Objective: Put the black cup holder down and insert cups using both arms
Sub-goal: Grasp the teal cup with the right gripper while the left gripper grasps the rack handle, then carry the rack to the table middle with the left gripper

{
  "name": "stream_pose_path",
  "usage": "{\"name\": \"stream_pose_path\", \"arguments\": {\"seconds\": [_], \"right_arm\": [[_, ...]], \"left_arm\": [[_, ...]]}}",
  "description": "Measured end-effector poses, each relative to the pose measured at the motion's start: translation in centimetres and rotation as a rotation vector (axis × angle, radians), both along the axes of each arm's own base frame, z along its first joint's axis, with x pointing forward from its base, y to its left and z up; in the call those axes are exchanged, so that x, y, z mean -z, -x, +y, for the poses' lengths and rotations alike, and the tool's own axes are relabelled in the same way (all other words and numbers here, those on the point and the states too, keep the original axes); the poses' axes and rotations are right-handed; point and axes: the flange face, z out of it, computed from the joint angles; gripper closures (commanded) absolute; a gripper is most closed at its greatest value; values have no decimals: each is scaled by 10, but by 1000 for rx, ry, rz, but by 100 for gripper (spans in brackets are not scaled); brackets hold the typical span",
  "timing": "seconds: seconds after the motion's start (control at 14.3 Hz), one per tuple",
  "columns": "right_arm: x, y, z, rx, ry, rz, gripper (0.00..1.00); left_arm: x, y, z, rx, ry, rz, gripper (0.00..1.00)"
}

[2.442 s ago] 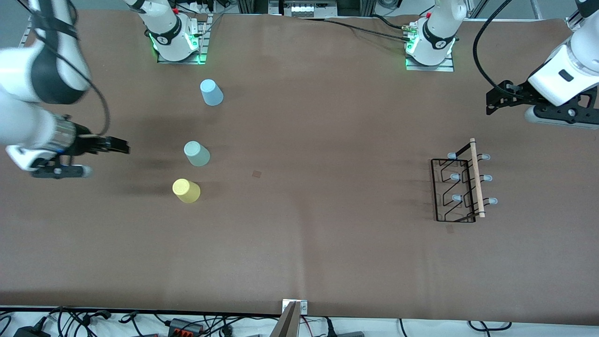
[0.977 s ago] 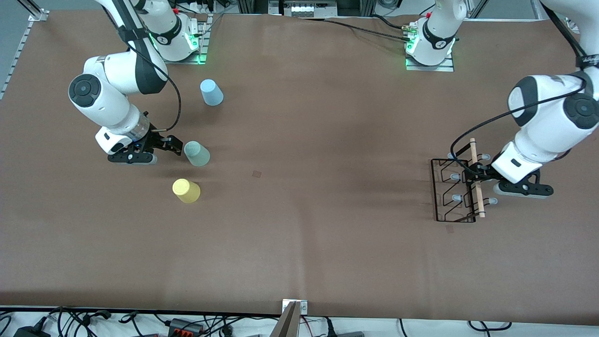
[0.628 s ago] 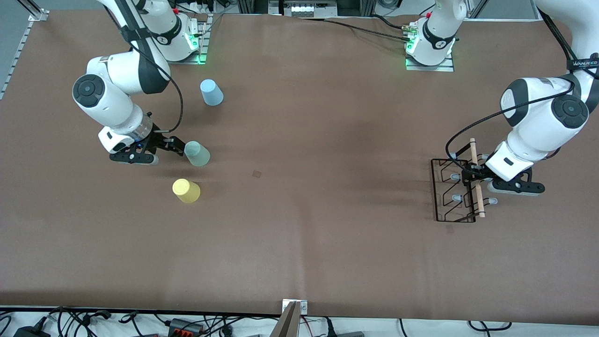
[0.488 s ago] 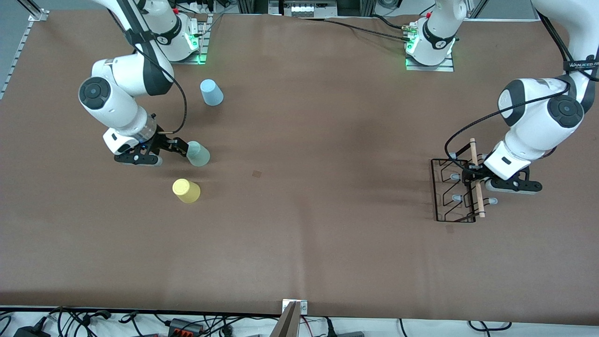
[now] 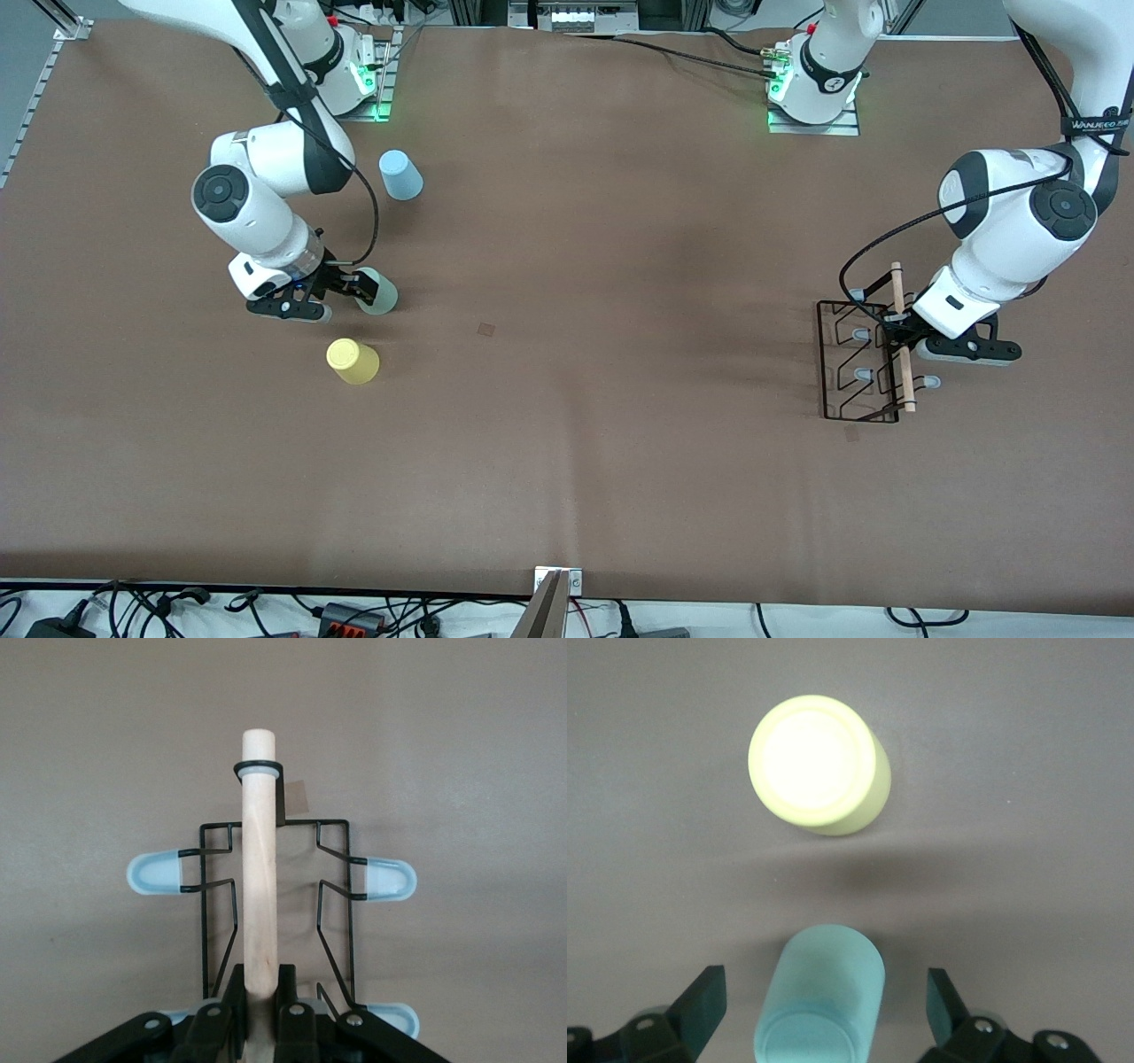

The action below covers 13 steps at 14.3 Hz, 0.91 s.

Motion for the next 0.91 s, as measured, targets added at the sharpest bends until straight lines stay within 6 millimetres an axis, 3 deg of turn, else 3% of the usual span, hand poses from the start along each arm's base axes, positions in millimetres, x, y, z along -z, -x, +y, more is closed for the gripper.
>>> {"name": "stream_pose_path", "arguments": {"seconds": [0.21,0.49,0.7,0.91], "right_arm": [[20,16,1,2,1,-1,0],[27,24,3,-4,4,10,0],[31,28,7,-15,5,11,0],[36,30,13,-24,4,6,0]], "left_arm": [[-8,-4,-1,1,-1,-20,99],[-57,-18,-22,38,-2,-3,99],[-106,-22,-69,78,7,66,99],[-124,-12,-149,72,41,79,99]]}}
